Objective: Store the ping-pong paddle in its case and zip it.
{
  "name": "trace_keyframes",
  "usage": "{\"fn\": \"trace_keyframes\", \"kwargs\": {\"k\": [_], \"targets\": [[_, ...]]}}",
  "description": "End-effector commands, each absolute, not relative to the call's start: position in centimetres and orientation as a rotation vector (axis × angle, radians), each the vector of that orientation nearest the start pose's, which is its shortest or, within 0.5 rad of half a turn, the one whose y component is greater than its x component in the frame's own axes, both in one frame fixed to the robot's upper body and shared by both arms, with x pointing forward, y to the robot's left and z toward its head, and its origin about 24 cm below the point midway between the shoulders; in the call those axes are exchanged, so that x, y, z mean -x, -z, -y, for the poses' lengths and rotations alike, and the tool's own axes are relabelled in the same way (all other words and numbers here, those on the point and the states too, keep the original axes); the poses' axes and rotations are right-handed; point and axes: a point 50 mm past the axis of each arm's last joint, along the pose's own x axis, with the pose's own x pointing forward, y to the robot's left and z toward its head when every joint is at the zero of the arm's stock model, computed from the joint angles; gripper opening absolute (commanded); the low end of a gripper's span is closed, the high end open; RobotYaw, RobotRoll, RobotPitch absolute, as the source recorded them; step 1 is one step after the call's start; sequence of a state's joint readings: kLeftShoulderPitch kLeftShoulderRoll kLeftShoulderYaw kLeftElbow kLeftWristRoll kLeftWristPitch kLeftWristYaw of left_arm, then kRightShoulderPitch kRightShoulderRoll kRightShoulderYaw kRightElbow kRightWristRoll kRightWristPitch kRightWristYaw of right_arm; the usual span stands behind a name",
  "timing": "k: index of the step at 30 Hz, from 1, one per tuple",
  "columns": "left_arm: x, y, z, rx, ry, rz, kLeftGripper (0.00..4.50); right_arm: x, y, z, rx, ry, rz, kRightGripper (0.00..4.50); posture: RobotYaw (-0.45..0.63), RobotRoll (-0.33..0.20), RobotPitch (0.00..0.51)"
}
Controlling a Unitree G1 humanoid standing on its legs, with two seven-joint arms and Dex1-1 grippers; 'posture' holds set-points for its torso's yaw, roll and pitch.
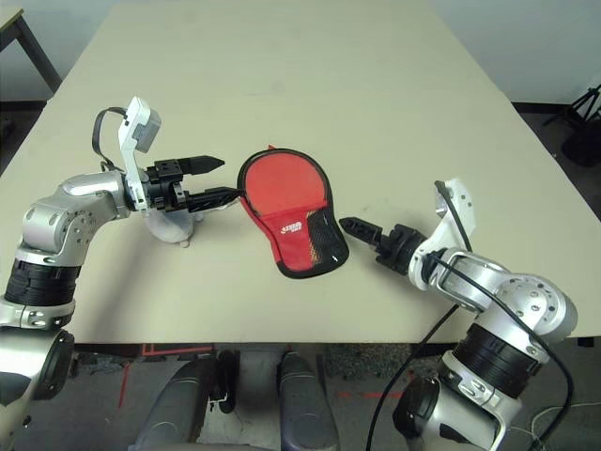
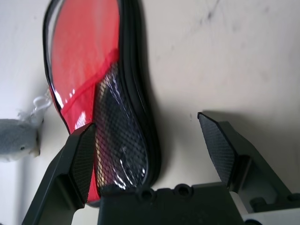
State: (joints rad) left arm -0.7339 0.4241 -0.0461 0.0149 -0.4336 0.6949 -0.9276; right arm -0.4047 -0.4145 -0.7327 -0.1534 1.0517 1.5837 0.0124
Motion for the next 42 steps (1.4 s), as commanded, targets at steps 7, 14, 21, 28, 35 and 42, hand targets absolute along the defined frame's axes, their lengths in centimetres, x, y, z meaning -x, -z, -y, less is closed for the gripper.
{"fn": "trace_keyframes", "kwargs": {"k": [7, 14, 21, 28, 35, 42], "targets": [[-32.0, -20.1, -11.5, -0.059, 1.167, -0.068, 4.50, -23.0, -12.3, 24.2, -0.704, -0.402, -0.699, 4.49, -0.07, 0.000, 0.200], [-32.1, -20.3, -11.1, -0.057, 1.173, -0.064, 4.50, -21.9, -12.0, 21.6, -0.825, -0.457, -0.772, 4.49, -0.07, 0.000, 0.204], [-32.2, -20.5, -10.8, -0.055, 1.174, -0.057, 4.50, -23.0, -11.4, 19.5, -0.867, -0.435, -0.781, 4.49, -0.07, 0.000, 0.206], [-32.2, -20.6, -10.8, -0.052, 1.169, -0.051, 4.50, -24.2, -10.5, 18.2, -0.961, -0.357, -0.791, 4.49, -0.05, 0.000, 0.208], [-32.3, -20.6, -10.8, -0.050, 1.163, -0.047, 4.50, -25.0, -9.5, 17.9, -1.018, -0.311, -0.799, 4.49, -0.05, 0.000, 0.207], [-32.3, -20.5, -10.6, -0.048, 1.163, -0.049, 4.50, -25.8, -9.0, 18.8, -1.015, -0.249, -0.763, 2.91, -0.06, 0.000, 0.208]]}}
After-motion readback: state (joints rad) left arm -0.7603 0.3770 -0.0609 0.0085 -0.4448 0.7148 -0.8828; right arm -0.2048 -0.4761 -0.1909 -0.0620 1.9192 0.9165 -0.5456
